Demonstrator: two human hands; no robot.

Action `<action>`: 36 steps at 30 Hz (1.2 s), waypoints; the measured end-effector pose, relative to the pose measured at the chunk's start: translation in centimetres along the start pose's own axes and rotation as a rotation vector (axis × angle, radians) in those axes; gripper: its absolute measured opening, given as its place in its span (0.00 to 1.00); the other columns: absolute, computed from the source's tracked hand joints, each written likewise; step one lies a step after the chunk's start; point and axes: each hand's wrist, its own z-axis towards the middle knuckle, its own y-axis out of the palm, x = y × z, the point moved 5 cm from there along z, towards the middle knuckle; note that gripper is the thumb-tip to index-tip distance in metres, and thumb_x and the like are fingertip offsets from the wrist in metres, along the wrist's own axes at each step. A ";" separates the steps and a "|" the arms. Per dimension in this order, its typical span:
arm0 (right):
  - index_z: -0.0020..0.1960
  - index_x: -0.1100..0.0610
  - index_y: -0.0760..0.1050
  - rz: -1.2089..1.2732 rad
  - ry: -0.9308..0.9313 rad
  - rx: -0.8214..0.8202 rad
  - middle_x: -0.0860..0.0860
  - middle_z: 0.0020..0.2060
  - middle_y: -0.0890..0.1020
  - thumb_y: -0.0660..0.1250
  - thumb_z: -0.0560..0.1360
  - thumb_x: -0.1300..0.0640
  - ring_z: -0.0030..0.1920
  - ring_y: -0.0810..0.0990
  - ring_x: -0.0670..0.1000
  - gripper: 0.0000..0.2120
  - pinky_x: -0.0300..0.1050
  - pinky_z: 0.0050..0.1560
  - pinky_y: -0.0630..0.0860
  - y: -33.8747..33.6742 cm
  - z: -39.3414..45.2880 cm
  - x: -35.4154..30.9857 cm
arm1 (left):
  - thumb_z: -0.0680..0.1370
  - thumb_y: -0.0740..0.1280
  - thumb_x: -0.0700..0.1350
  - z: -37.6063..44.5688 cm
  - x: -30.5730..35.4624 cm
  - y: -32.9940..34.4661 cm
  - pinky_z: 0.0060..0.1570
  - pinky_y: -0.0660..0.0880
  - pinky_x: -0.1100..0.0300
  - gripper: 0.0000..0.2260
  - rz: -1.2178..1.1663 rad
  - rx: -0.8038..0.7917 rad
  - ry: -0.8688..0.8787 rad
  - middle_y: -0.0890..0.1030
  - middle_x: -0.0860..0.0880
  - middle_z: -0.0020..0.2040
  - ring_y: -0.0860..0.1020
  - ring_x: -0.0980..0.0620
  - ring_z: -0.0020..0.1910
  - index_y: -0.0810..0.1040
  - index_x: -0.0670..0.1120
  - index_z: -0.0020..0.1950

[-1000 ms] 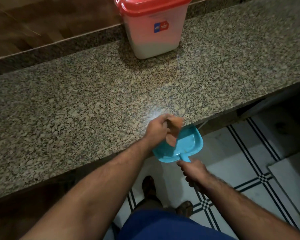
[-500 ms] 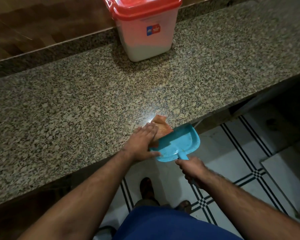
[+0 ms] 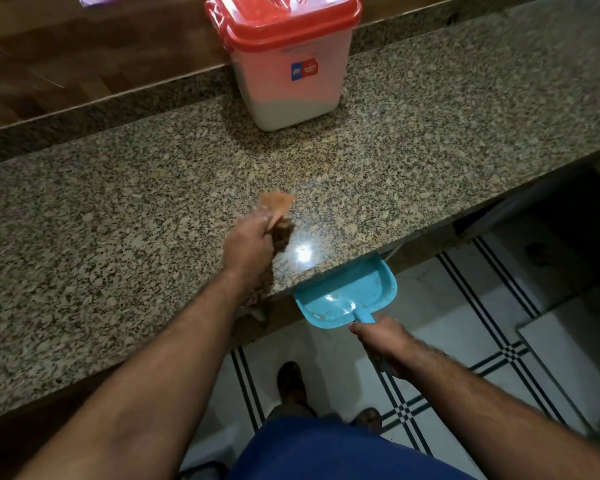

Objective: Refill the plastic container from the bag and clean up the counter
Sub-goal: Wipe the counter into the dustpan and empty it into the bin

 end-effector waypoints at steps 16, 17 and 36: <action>0.58 0.58 0.77 0.017 0.023 -0.030 0.52 0.34 0.73 0.70 0.82 0.53 0.25 0.66 0.46 0.10 0.39 0.26 0.64 -0.4 0.3 -0.5 | 0.85 0.66 0.38 -3.1 -5.1 -3.3 0.37 0.86 0.48 0.17 -0.201 0.124 -0.245 0.85 0.53 0.51 0.85 0.51 0.43 0.82 0.57 0.67; 0.59 0.59 0.77 0.021 0.023 -0.036 0.51 0.32 0.72 0.70 0.82 0.53 0.24 0.66 0.46 0.10 0.39 0.26 0.63 -0.3 0.3 -0.5 | 0.85 0.65 0.39 -3.7 -6.4 -3.5 0.32 0.83 0.51 0.20 -0.059 0.182 -0.249 0.84 0.54 0.52 0.83 0.52 0.41 0.79 0.59 0.71; 0.58 0.56 0.78 0.023 0.003 -0.021 0.55 0.39 0.75 0.69 0.78 0.55 0.27 0.69 0.48 0.10 0.39 0.27 0.64 -2.1 1.9 -0.9 | 0.90 0.57 0.50 -2.9 5.7 7.5 0.53 0.81 0.53 0.15 0.244 -0.113 0.145 0.84 0.49 0.65 0.82 0.50 0.59 0.80 0.52 0.71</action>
